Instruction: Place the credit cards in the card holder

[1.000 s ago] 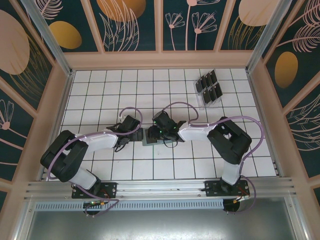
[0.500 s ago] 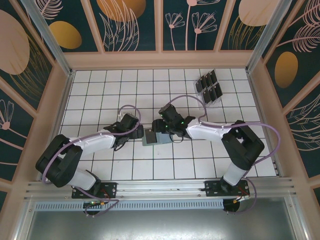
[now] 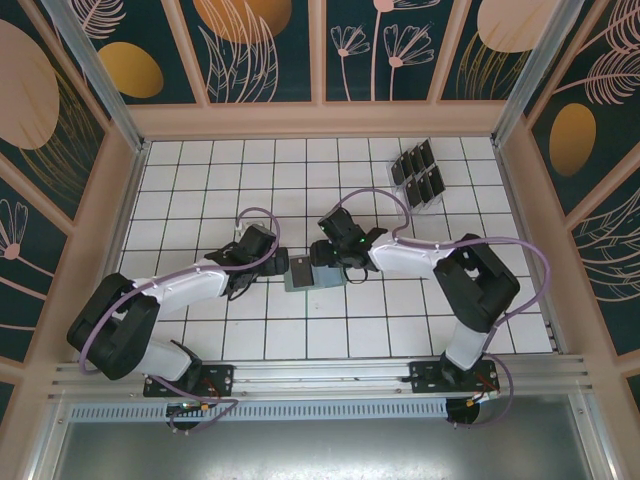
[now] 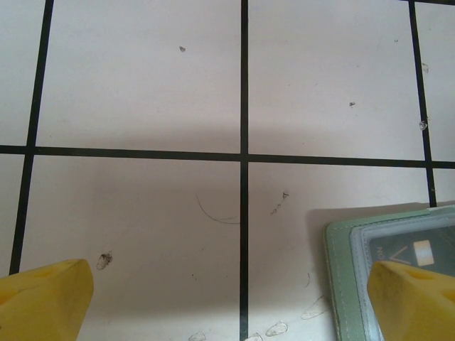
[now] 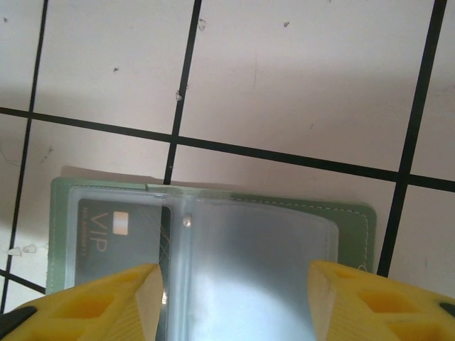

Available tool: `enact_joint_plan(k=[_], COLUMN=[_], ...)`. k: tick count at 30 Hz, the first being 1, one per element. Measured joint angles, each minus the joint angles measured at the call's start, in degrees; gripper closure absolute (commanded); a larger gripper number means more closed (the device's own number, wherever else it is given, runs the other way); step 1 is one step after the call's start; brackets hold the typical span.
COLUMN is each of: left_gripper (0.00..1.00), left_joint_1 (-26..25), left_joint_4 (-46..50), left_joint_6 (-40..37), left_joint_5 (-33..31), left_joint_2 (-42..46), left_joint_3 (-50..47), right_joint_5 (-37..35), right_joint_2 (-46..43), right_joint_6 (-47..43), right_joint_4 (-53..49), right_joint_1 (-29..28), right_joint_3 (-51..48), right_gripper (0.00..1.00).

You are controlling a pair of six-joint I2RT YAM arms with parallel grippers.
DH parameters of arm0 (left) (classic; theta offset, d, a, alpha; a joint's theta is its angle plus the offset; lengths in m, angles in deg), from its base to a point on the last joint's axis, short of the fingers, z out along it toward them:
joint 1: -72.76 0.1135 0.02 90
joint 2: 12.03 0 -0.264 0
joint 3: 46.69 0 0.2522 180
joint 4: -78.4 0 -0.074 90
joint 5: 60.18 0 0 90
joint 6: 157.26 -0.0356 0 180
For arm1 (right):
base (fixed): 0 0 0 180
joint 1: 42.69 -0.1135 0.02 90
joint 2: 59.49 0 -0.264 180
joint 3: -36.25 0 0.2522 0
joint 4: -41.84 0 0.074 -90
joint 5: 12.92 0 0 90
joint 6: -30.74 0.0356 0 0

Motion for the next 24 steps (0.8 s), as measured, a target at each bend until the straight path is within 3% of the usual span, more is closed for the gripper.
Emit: enact_joint_plan(k=[12,24], left_gripper=[0.02,0.02], left_joint_1=[0.0,0.0], left_joint_4=[0.0,-0.5], left_joint_6=[0.0,-1.0], left_joint_5=[1.2,2.8], left_joint_2=[0.5,0.5], left_joint_3=[-0.5,-0.6], right_joint_5=[0.2,6.6], right_joint_2=[2.8,2.1], right_joint_6=[0.5,9.8], right_joint_4=[0.9,13.7], right_joint_1=[0.1,0.1], right_joint_3=[-0.1,-5.6], right_gripper=[0.44,0.45])
